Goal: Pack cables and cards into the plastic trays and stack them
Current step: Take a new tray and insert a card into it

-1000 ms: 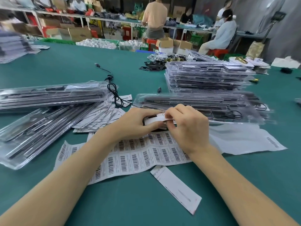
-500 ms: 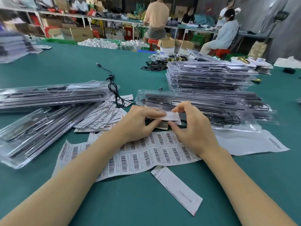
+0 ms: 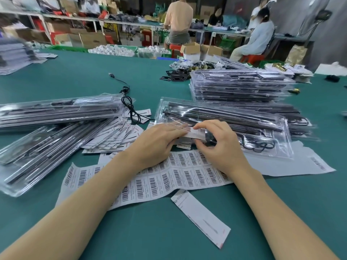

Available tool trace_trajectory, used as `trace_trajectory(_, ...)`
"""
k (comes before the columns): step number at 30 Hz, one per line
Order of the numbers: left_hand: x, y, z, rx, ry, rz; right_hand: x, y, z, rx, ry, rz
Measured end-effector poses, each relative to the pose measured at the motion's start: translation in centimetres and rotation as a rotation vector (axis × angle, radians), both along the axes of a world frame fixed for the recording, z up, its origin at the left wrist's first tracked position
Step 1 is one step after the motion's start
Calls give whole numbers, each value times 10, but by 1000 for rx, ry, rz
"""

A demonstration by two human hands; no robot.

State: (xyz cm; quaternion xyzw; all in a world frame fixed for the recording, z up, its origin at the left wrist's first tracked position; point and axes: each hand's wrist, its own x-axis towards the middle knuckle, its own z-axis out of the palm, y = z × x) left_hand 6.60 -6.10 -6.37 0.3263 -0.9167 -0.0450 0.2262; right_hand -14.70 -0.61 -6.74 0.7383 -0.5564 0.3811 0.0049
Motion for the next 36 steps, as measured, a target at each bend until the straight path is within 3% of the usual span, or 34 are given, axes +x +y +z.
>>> trace_trajectory(4,-1,2,1,14,69,-21,-2,-1,1,-11,-9,15)
trace_trajectory(9,-1,0,3,-86,7,19,-2,-1,1,-12,-24,10)
trace_trajectory(14,4,2,4,-124,166,-32,-8,0,0,-18,-56,15)
trace_trajectory(18,12,2,5,-359,237,165,-10,0,-1,0,-79,19)
trace_trajectory(20,13,4,8,-364,211,271,-10,0,0,9,-52,21)
trace_trajectory(22,15,5,9,-297,195,251,-10,0,-1,35,-21,16)
trace_trajectory(25,22,0,17,59,285,211,-10,-1,-1,67,16,17)
trace_trajectory(28,32,-16,28,386,489,420,-11,-3,-2,70,47,18)
trace_trajectory(31,35,-25,31,478,335,594,-8,-3,-3,58,55,18)
trace_trajectory(33,27,-25,29,569,259,564,-7,-3,-3,46,63,15)
trace_trajectory(36,17,-21,29,659,291,504,-7,0,-3,16,67,23)
